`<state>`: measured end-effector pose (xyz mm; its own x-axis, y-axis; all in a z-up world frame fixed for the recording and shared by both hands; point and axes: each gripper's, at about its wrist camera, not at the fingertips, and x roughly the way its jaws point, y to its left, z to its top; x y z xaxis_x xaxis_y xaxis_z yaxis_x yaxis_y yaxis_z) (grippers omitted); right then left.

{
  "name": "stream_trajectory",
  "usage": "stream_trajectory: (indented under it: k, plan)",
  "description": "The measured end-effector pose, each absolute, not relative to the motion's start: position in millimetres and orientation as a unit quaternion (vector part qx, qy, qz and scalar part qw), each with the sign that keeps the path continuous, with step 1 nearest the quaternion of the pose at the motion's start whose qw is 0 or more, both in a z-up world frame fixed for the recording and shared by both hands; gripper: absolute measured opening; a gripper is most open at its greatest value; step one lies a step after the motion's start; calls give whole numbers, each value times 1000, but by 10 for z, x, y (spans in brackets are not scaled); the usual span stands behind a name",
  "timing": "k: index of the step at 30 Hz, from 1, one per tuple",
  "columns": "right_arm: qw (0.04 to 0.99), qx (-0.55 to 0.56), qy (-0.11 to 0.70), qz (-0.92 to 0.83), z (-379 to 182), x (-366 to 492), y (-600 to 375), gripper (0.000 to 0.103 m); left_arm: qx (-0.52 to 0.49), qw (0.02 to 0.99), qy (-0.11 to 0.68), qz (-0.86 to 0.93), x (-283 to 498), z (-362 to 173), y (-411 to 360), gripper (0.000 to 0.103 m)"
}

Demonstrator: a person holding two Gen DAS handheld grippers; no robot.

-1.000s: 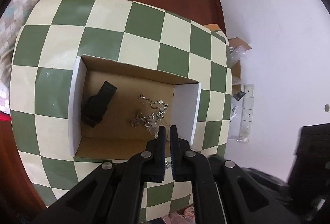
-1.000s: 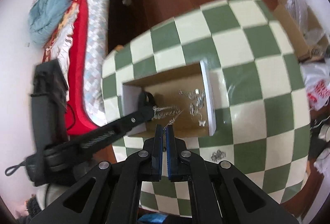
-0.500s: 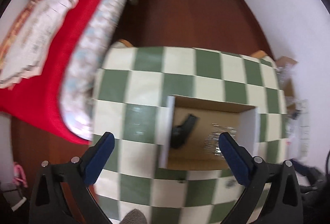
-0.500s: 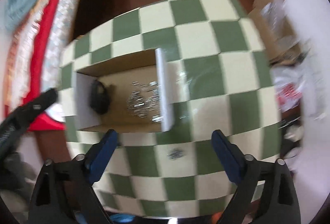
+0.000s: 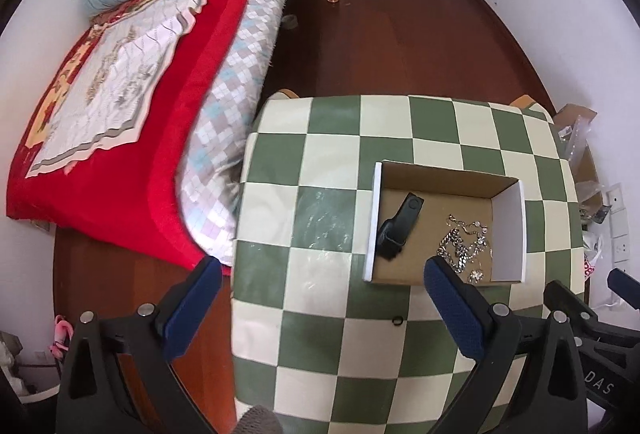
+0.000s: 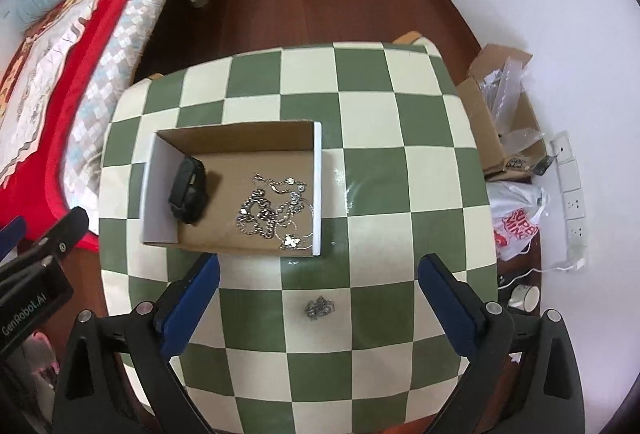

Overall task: Organize jewelry
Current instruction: 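Lift both grippers away from the box, then lower the right gripper toward the small silver chain cluster on the table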

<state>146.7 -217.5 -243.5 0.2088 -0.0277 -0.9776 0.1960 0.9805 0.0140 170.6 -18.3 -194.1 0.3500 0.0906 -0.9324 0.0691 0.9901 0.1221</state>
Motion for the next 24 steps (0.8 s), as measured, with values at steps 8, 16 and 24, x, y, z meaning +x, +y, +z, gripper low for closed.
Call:
stream_trajectory:
  k: [8, 16, 24]
  plan:
    - [800, 54, 595, -63, -1971, 1268, -2082, 101, 64, 830, 554, 6, 1515, -1560, -141, 103]
    - [819, 69, 568, -52, -1579, 1100, -2011, 101, 69, 836, 544, 29, 1311, -1357, -115, 103]
    - [790, 119, 598, -63, -2064, 885, -2156, 101, 44, 810, 585, 21, 1285, -1958, 46, 103]
